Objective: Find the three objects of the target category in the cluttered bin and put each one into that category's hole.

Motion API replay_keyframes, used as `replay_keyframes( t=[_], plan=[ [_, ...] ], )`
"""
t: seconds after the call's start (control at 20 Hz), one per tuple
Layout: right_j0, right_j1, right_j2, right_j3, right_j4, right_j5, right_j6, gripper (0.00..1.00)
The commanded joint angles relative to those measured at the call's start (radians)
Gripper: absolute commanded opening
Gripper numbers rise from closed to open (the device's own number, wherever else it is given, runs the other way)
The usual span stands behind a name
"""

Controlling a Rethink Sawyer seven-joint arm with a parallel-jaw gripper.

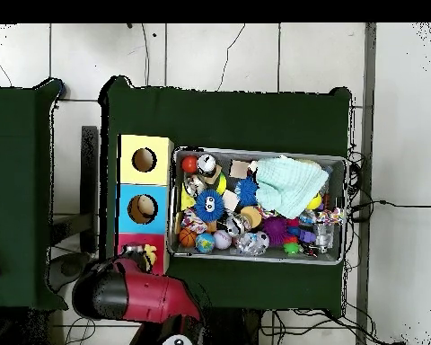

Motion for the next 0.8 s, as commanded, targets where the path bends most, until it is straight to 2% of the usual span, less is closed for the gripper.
replay_keyframes(
  t=[0.05, 0.15, 0.35, 0.8],
  plan=[
    [-0.069, 0.201, 0.074, 0.24, -0.081, -0.023, 0.001, 0.0],
    [-0.071, 0.186, 0.088, 0.254, -0.073, -0.017, 0.005, 0.0],
    [-0.034, 0.161, 0.067, 0.261, -0.068, 0.011, 0.018, 0.0],
    [-0.062, 0.136, 0.094, 0.289, -0.054, 0.011, 0.018, 0.0]
  ],
)
